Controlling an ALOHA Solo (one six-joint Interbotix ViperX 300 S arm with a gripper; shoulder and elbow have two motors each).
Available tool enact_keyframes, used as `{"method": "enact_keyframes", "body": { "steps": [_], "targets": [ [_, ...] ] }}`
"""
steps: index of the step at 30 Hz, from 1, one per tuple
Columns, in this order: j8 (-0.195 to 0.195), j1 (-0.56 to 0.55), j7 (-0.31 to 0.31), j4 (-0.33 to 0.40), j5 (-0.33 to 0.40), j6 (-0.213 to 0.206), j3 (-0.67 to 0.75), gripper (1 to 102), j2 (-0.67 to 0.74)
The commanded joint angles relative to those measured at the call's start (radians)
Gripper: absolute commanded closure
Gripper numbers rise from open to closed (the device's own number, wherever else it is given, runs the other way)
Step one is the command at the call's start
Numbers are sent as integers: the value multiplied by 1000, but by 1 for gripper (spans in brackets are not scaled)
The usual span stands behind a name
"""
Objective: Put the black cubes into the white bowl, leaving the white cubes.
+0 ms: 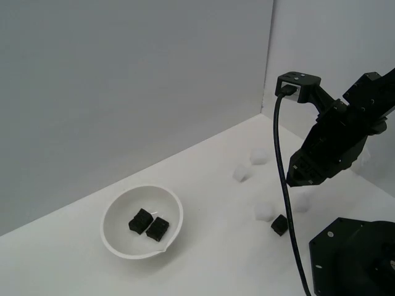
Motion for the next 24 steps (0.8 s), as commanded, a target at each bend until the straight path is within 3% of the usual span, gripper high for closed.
{"method": "enact_keyframes", "body": {
  "steps": [1,6,17,24],
  "targets": [
    [17,15,34,-23,-25,-5,3,100,3],
    [18,17,21,-34,-35,-3,8,100,6],
    [35,80,-55,-37,-40,77,-97,100,-100],
    [64,83,-55,-34,-35,83,-195,100,-196]
  ]
}}
